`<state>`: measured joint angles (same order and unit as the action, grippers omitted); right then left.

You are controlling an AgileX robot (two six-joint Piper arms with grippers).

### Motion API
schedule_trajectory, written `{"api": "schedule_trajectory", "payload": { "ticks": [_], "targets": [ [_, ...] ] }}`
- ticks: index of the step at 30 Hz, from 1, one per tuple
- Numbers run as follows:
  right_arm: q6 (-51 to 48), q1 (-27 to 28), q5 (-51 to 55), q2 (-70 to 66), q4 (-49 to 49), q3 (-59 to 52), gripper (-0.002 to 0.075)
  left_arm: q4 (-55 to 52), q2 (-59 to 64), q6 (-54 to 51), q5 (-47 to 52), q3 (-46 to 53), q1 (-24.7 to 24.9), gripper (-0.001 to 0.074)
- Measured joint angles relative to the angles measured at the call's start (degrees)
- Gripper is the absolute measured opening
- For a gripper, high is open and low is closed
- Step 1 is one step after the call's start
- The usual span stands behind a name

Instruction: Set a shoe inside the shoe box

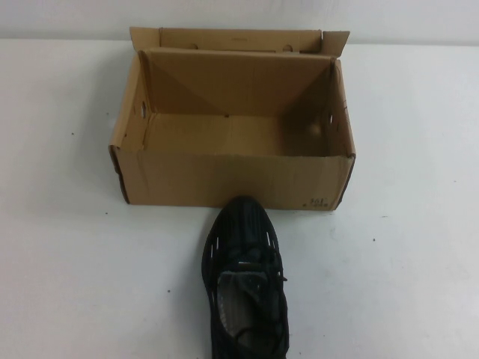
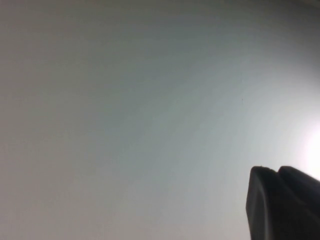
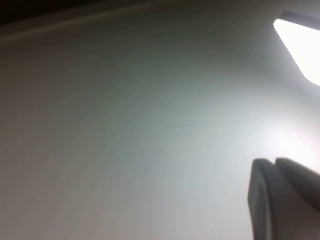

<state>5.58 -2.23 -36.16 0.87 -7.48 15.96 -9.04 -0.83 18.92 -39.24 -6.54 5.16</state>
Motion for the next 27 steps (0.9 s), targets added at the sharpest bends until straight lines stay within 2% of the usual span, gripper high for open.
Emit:
{"api": "schedule_trajectory", "payload": {
  "ticks": [6,10,14,19,23,27],
  "targets": [
    [3.61,0.00,4.99,-3.40,0.31,9.38,-0.0017,-0.54,0.00,0.10,12.81,-11.68,0.00,-0.0001],
    [4.37,0.00,16.52,-8.35,0.81,16.07,-0.0017,-0.54,0.00,0.10,20.36,-16.71,0.00,-0.0001],
    [4.47,0.00,32.51,-13.87,0.97,21.18,-0.0017,-0.54,0.83,-0.31,26.23,-17.68,0.00,-0.0001],
    [3.86,0.00,46.33,-19.36,1.73,22.64,-0.0017,-0.54,1.13,-2.35,32.72,-17.68,0.00,-0.0001],
    [1.00,0.00,50.46,-21.41,3.43,22.64,-0.0017,-0.13,1.13,-2.68,36.07,-17.68,0.00,-0.0001],
    [0.46,0.00,52.38,-21.64,-0.33,22.68,-0.0017,0.22,1.13,-2.68,38.75,-17.68,0.00,-0.0001]
  ]
}}
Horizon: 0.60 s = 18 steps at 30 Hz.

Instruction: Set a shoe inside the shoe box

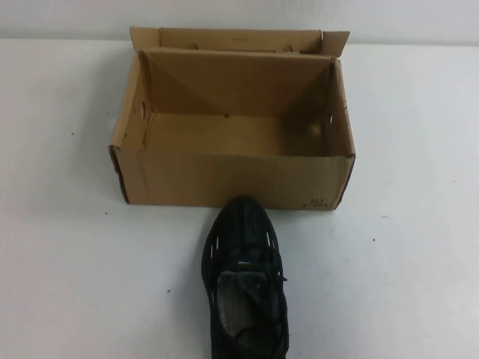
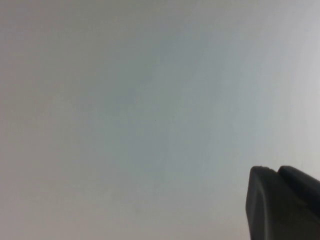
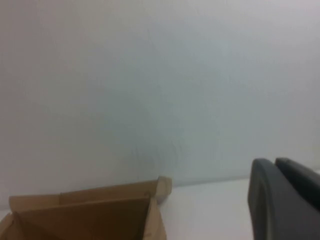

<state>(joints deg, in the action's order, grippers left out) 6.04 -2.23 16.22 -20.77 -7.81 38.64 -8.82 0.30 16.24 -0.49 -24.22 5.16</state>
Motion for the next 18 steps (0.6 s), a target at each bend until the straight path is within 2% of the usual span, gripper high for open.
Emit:
{"api": "schedule_trajectory", "payload": {
  "ticks": [6,9,16,18],
  "targets": [
    [-0.98,0.00,9.16,-3.21,-2.53,0.09,-0.0017,0.13,0.00,0.00,1.13,0.00,0.00,-0.0001],
    [-5.38,-0.35,11.43,-7.01,-6.28,0.13,-0.0017,0.13,0.00,0.00,1.18,0.00,0.00,-0.0001],
    [-33.76,-2.62,21.63,-20.78,-27.28,5.04,-0.0017,0.02,0.00,0.00,-0.26,0.00,0.00,-0.0001],
    [-38.77,-3.00,24.77,-24.91,-30.75,7.10,-0.0017,0.02,0.00,0.00,-0.35,0.00,0.00,-0.0001]
  ]
}}
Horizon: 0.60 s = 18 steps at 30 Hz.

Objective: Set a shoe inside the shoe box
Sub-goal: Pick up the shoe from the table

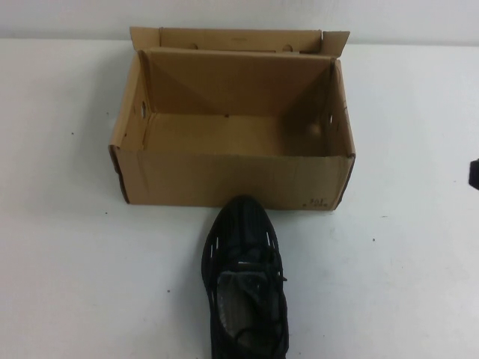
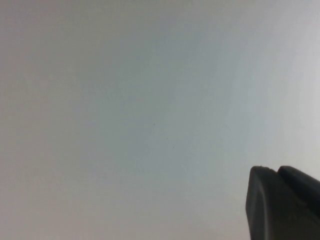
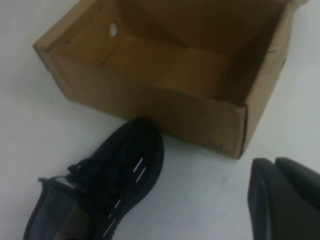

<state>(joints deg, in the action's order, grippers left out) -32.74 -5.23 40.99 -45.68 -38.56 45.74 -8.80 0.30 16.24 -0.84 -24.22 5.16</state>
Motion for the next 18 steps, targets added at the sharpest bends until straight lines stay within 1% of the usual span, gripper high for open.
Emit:
{"api": "schedule_trajectory", "payload": {
  "ticks": [2,5,8,11,18],
  "targets": [
    [-2.85,-0.10,3.11,-4.55,-1.18,2.41,-0.0017,0.00,0.00,-0.02,0.00,0.00,0.00,-0.0001],
    [-4.38,-0.87,6.09,-10.04,-1.58,5.62,-0.0017,0.00,0.00,-0.02,0.12,0.00,0.00,-0.0001],
    [-6.54,-3.70,7.02,-14.02,-1.57,8.48,-0.0017,-0.10,0.00,-0.02,2.15,0.00,0.00,-0.0001],
    [-7.44,-8.41,7.32,-17.47,0.15,10.74,-0.0017,-0.10,0.34,-0.02,7.25,0.00,0.00,-0.0001],
    [-7.64,-23.23,6.99,-24.78,10.32,15.05,-0.0010,3.54,4.19,0.70,23.81,-0.42,0.00,-0.0001]
  ]
}}
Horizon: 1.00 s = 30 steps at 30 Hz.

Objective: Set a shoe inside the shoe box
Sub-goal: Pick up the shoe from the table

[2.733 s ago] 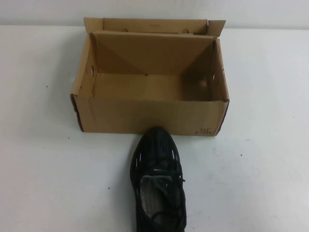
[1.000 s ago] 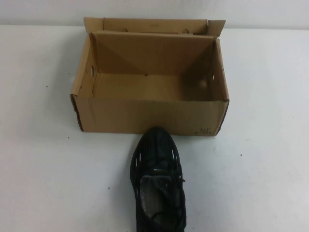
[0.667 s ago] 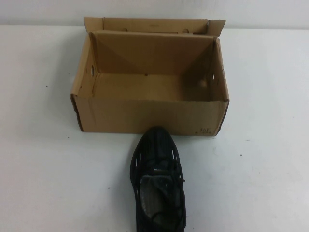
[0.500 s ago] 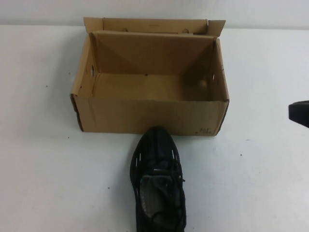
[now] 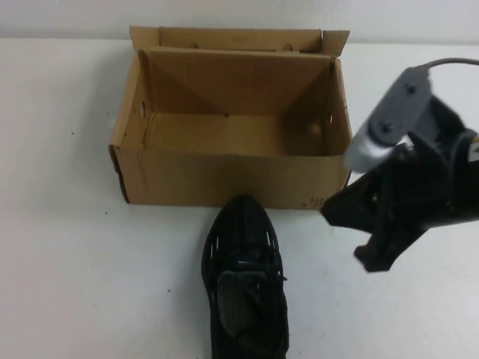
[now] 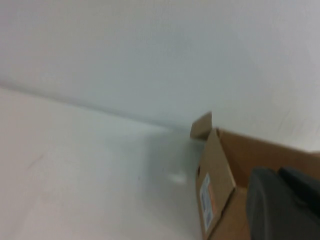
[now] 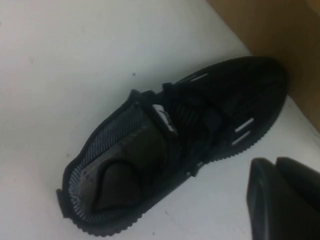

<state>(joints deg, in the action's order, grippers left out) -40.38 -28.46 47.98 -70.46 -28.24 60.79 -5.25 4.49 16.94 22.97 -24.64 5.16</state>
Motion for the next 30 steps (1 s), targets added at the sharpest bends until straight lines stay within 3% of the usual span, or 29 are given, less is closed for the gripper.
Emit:
{"api": "schedule_trajectory", "payload": {
  "ticks": [4,9,12,15,30],
  "targets": [
    [-0.14,-8.40,-2.42,-3.71,6.44,1.69,0.0048,3.00,4.32,-2.43,8.95,-1.89,0.00,-0.0001],
    [-0.14,-17.10,-3.85,-8.94,15.83,3.68,0.0218,8.92,11.16,-9.73,17.87,-5.11,0.00,-0.0001],
    [-0.14,-20.06,-6.07,-12.16,19.37,4.44,0.0343,12.69,15.08,-14.83,22.60,-6.83,0.00,-0.0001],
    [0.51,-21.27,-8.55,-15.04,22.10,5.20,0.0415,16.17,18.70,-19.07,26.68,-7.64,0.00,-0.0001],
    [1.01,-21.41,-18.59,-27.99,30.99,5.41,0.0446,19.41,21.97,-21.02,29.17,-7.72,0.00,-0.0001]
  ]
}}
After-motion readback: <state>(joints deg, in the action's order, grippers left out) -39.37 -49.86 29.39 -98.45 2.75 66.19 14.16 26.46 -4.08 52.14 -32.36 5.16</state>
